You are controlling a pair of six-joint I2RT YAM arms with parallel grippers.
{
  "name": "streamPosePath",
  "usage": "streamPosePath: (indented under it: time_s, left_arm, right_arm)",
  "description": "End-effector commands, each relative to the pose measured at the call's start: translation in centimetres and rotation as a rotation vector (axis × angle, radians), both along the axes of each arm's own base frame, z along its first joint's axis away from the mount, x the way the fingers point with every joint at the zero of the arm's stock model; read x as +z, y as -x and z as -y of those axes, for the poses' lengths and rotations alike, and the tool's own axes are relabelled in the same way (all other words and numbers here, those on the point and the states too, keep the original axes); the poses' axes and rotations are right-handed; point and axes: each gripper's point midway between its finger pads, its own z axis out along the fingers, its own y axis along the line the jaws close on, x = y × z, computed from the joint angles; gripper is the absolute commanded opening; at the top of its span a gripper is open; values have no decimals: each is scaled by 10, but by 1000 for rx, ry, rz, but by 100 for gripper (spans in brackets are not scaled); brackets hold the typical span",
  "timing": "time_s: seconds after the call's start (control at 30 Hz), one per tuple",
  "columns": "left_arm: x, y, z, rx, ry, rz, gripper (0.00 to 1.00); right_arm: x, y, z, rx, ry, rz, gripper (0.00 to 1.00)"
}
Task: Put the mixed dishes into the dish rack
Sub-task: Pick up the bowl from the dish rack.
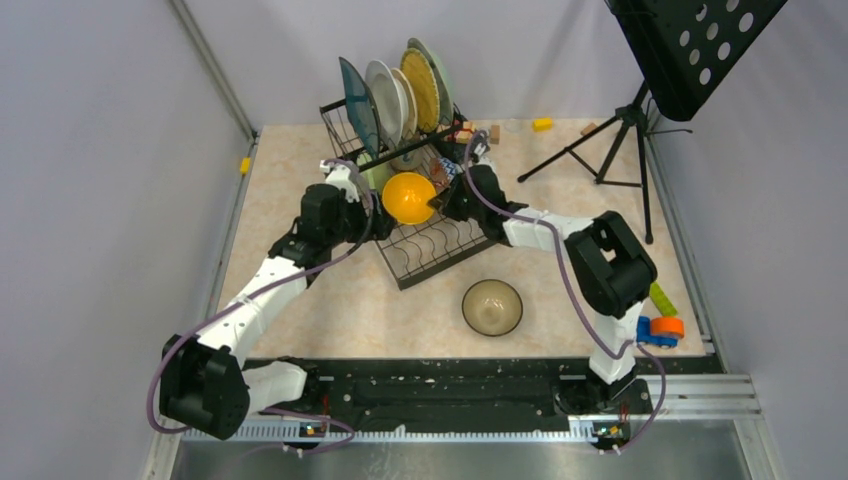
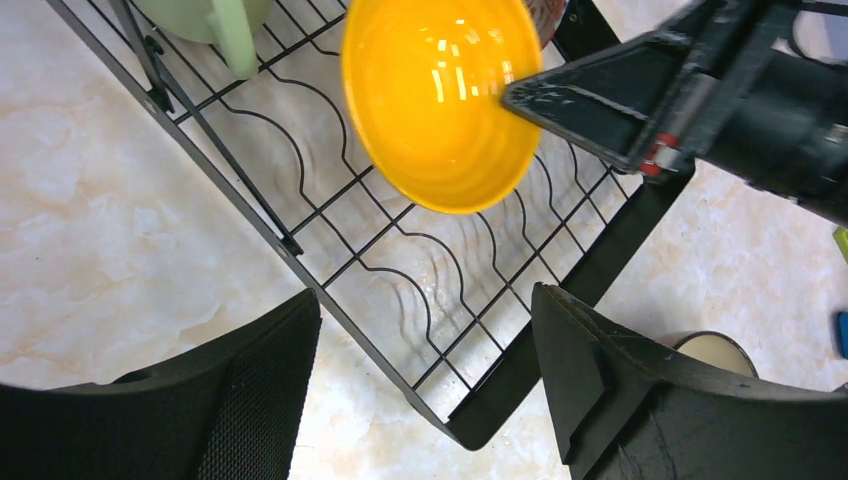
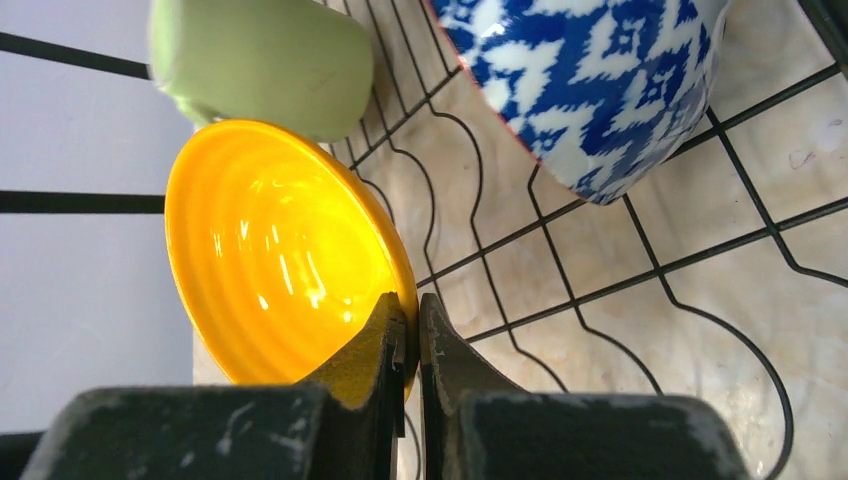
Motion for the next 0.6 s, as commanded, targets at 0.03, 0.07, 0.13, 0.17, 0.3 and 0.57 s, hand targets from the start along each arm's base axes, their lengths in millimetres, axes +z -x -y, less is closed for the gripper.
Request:
streamPosePath:
  time_s: [0.03,0.07,0.13,0.17,0.3,0.57]
  left_arm:
    - [13,-8,-1,41,40,29,81]
    - [16,-10,4,28,64,40,80]
    - [20,-12,13,-4,101,48,79]
    - [21,-12,17,-24,115,49,77]
    - [16,-15,23,-36,141,27,68]
    - [15,-24,26,-19,164,32,58]
  right_arm:
    - [73,5,6,25,-37,197,0]
    - [76,9,7,34,-29,209,0]
    - [84,19,9,50,-29,232,0]
    - [83,25,11,60,-26,233,0]
    - [86,44,14,91,-37,239,0]
    - [90,71,19,139,13,269,0]
